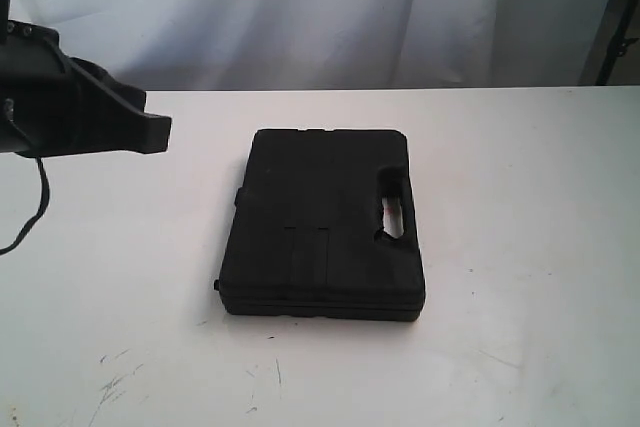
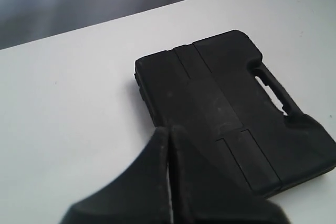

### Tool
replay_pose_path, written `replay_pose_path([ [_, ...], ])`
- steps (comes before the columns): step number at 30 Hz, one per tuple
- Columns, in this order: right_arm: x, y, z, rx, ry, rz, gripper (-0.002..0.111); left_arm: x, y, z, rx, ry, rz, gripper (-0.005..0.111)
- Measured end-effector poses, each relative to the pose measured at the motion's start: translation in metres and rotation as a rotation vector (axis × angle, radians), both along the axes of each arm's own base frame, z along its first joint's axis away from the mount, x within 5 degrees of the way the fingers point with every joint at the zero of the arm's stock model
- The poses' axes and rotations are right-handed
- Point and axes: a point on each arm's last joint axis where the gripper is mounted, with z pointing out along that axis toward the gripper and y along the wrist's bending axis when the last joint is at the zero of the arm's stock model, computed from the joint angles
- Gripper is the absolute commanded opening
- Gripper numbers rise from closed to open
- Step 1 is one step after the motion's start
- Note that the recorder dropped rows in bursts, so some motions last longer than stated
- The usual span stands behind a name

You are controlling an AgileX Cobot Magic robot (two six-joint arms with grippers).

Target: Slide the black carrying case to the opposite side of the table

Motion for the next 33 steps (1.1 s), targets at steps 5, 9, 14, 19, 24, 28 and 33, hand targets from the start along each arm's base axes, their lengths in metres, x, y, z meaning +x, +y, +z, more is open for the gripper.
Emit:
replay_pose_path([
  [5, 0.000, 0.000, 0.000, 0.000, 0.000, 0.000, 0.000, -0.002, 0.005, -0.005, 0.056, 0.050, 0.024, 0.000],
  [9, 0.000, 0.000, 0.000, 0.000, 0.000, 0.000, 0.000, -0.006, 0.010, -0.010, 0.103, 0.080, 0.038, 0.000],
  [14, 0.000, 0.000, 0.000, 0.000, 0.000, 0.000, 0.000, -0.018, 0.032, -0.021, 0.072, 0.093, 0.091, 0.000],
  [19, 0.000, 0.000, 0.000, 0.000, 0.000, 0.000, 0.000, -0.034, 0.065, -0.040, -0.048, 0.060, 0.201, 0.000],
  [24, 0.000, 0.000, 0.000, 0.000, 0.000, 0.000, 0.000, -0.063, 0.097, -0.057, -0.160, -0.061, 0.308, 0.000],
  [28, 0.000, 0.000, 0.000, 0.000, 0.000, 0.000, 0.000, -0.091, 0.119, -0.068, -0.199, -0.156, 0.409, 0.000],
  [33, 0.000, 0.000, 0.000, 0.000, 0.000, 0.000, 0.000, -0.115, 0.133, -0.075, -0.235, -0.254, 0.513, 0.000],
])
